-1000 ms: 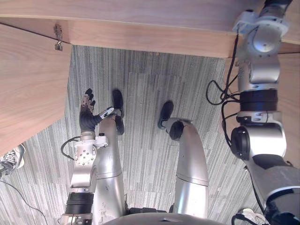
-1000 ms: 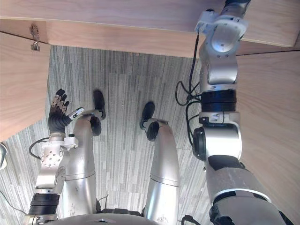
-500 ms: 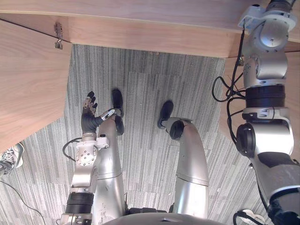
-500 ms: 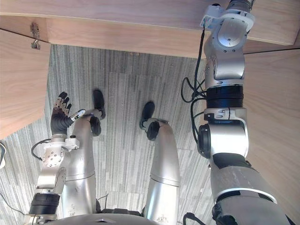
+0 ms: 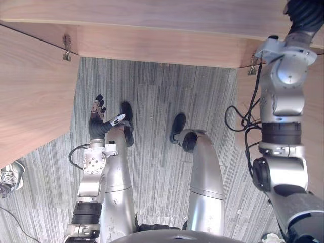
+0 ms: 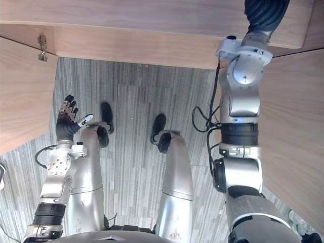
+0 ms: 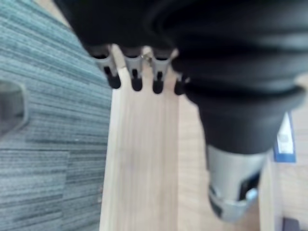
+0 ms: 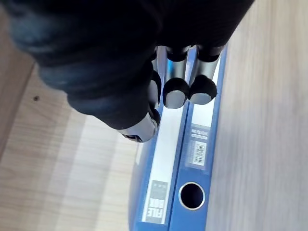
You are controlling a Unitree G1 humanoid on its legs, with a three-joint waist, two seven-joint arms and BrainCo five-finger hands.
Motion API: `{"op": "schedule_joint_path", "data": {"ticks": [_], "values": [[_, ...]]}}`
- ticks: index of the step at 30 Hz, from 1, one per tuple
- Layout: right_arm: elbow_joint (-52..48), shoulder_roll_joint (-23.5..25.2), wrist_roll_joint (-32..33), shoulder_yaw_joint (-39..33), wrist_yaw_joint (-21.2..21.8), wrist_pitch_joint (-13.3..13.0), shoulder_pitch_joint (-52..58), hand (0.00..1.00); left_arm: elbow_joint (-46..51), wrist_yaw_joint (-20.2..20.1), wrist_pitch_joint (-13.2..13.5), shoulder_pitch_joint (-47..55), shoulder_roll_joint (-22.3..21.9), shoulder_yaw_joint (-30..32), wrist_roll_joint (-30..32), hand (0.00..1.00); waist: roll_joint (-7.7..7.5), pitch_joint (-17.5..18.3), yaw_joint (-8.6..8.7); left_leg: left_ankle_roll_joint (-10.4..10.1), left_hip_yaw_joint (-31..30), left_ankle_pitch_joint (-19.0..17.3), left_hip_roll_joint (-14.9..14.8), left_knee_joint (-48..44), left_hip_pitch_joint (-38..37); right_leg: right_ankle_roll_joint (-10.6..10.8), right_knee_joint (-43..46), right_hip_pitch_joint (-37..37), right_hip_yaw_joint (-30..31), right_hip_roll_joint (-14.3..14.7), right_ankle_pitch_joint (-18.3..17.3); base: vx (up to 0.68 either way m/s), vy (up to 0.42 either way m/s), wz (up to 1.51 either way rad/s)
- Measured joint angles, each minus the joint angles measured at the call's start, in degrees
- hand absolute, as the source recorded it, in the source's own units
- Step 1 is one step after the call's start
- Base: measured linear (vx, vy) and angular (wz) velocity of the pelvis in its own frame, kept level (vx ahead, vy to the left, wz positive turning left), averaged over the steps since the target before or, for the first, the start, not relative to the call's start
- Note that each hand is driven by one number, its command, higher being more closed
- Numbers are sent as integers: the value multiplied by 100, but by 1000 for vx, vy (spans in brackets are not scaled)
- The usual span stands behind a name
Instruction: Walk over to the cabinet, pick up the folder, carry it to the office cabinet, place the folder inside the office cabinet, then close the office cabinet door
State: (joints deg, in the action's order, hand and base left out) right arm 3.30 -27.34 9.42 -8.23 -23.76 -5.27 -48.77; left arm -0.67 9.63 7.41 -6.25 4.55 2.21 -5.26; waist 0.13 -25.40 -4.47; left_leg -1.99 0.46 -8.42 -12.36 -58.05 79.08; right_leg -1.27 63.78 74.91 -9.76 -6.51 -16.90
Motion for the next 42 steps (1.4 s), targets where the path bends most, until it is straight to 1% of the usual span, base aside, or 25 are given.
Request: {"op": "schedule_joint_path", "data": {"ticks": [3, 5, 7, 8, 10, 12, 14, 16, 18, 20, 21, 23, 25, 26, 28, 29, 30, 31, 32, 34, 37, 40, 42], "values": [[-697, 391, -342, 39, 9, -173, 803, 100, -237, -1, -21, -96, -11, -11, 187, 0, -7, 12, 26, -16, 39, -81, -30, 17, -323, 48, -37, -301, 23, 35, -49, 0, 15, -4], [-1048, 673, -486, 95, 76, -285, 1332, 100, -292, -1, -24, -89, -11, -7, 218, 0, -74, 103, 51, -36, 103, -149, -56, 68, -528, 48, -97, -470, 71, 65, -63, -14, 7, -7], [-1427, 1068, -525, 315, 299, -430, 2098, 100, -394, -5, -52, -85, -12, -9, 221, 0, -153, 210, 98, -56, 141, -188, -91, 160, -832, 46, -246, -771, 64, 88, -65, -7, 5, -9], [-1582, 1242, -529, 440, 419, -463, 2450, 100, -467, -9, -65, -83, -15, -16, 237, 0, -165, 257, 134, -49, 146, -213, -104, 200, -976, 49, -328, -937, 33, 88, -66, 10, 14, -8], [-2010, 1602, -537, 703, 640, -520, 3372, 100, -581, -11, -103, -22, -90, -86, 336, 0, -196, 487, 178, -55, 166, -303, -132, 304, -1294, 84, -561, -1326, -44, 82, -80, 38, 30, -5], [-2184, 1707, -549, 883, 758, -589, 3794, 100, -647, -14, -106, 40, -141, -140, 376, 0, -209, 515, 206, -33, 210, -360, -133, 405, -1642, 132, -733, -1698, -50, 80, -73, 69, 38, 0], [-2415, 1846, -870, 1204, 1002, -729, 4451, 100, -741, -47, -121, 308, -161, -227, 439, 0, -252, 718, 252, -23, 302, -432, -120, 624, -2143, 195, -1068, -2227, -56, 75, -63, 101, 45, 1], [-2478, 1891, -1022, 1476, 1178, -784, 4917, 100, -790, -51, -121, 545, -185, -263, 442, 0, -301, 872, 271, -32, 383, -449, -107, 830, -2540, 255, -1356, -2629, -58, 75, -29, 162, 56, 0], [-2464, 1993, -1139, 1643, 1364, -830, 5294, 100, -915, -51, -122, 729, -207, -295, 443, 0, -317, 894, 271, -6, 447, -454, -74, 1092, -3047, 283, -1692, -3157, -63, 75, 22, 154, 47, 3], [-2262, 2017, -1238, 1818, 1578, -843, 5718, 100, -949, -54, -122, 1035, -225, -337, 443, 0, -360, 1058, 282, 33, 557, -452, -28, 1381, -3547, 309, -2062, -3661, -56, 64, 91, 176, 53, 3], [-2113, 2024, -1334, 1844, 1602, -842, 5782, 100, -986, -55, -122, 1084, -232, -348, 443, 0, -365, 1102, 281, 34, 580, -452, -18, 1461, -3671, 323, -2164, -3790, -55, 64, 116, 121, 39, 0], [-1537, 2096, -1584, 1868, 1694, -816, 5917, 100, -1159, -61, -119, 1193, -238, -382, 450, 0, -373, 1228, 285, 34, 641, -451, 12, 1710, -4053, 353, -2479, -4184, -64, 69, 169, 134, 39, 0], [-707, 2266, -1892, 1833, 1738, -741, 6042, 100, -1404, -117, -114, 1334, -240, -417, 564, 0, -385, 1396, 293, 52, 742, -423, 75, 2064, -4574, 387, -2879, -4687, -52, 65, 251, 159, 28, 0], [-504, 2297, -1923, 1826, 1736, -705, 6050, 100, -1459, -118, -114, 1365, -228, -449, 568, 0, -391, 1439, 296, 49, 761, -395, 98, 2171, -4687, 396, -2974, -4778, -33, 63, 282, 124, 13, -3], [481, 2478, -2101, 1644, 1726, -669, 5977, 100, -1830, -124, -98, 1380, -230, -499, 616, 0, -395, 1547, 297, 47, 881, -207, 192, 2737, -5158, 420, -3503, -5184, -2, 67, 485, 94, 7, -6], [774, 2512, -2107, 1588, 1719, -644, 5937, 100, -1947, -124, -97, 1377, -225, -507, 625, 0, -385, 1586, 297, 37, 910, -146, 209, 2890, -5261, 432, -3665, -5274, 7, 75, 558, 75, 8, -5], [1429, 2518, -2111, 1498, 1707, -571, 5805, 0, -2244, -126, -83, 1350, -217, -501, 667, 0, -353, 1662, 323, 28, 924, 4, 259, 3228, -5455, 446, -4042, -5475, -2, 98, 730, 80, 6, -3], [2082, 2516, -2110, 1354, 1701, -483, 5675, 0, -2532, -126, -82, 1311, -222, -496, 667, 0, -327, 1732, 358, 31, 974, 176, 324, 3602, -5662, 464, -4438, -5678, -1, 115, 917, 83, 2, -3], [2368, 2511, -2109, 1292, 1693, -440, 5605, 0, -2642, -127, -81, 1283, -220, -486, 667, 0, -318, 1744, 365, 37, 1010, 266, 358, 3777, -5786, 470, -4631, -5785, 11, 124, 1013, 89, 1, -8], [3133, 2507, -2110, 1066, 1650, -340, 5460, 0, -3017, -128, -80, 1246, -211, -444, 668, 0, -267, 1803, 384, 40, 1084, 539, 458, 4397, -6178, 491, -5271, -6156, 62, 167, 1347, 101, 7, -13], [3760, 2509, -2106, 831, 1484, -179, 5388, 0, -3376, -125, -81, 1200, -143, -339, 670, 0, -235, 1855, 433, 43, 1228, 911, 601, 5206, -6772, 515, -5872, -6600, 141, 182, 1644, 38, 11, -13], [4079, 2509, -2057, 515, 1463, -64, 5414, 0, -3677, -116, -88, 1146, -111, -246, 670, 0, -162, 1979, 506, 52, 1233, 1189, 701, 5790, -7182, 525, -6098, -6844, 143, 186, 1738, -1, 5, -1], [4216, 2495, -1983, 370, 1436, -48, 5442, 0, -3842, -113, -91, 1145, -111, -233, 671, 0, -113, 2039, 518, 48, 1232, 1319, 742, 6094, -7411, 532, -6159, -6935, 151, 190, 1751, -18, 13, -1]]}}
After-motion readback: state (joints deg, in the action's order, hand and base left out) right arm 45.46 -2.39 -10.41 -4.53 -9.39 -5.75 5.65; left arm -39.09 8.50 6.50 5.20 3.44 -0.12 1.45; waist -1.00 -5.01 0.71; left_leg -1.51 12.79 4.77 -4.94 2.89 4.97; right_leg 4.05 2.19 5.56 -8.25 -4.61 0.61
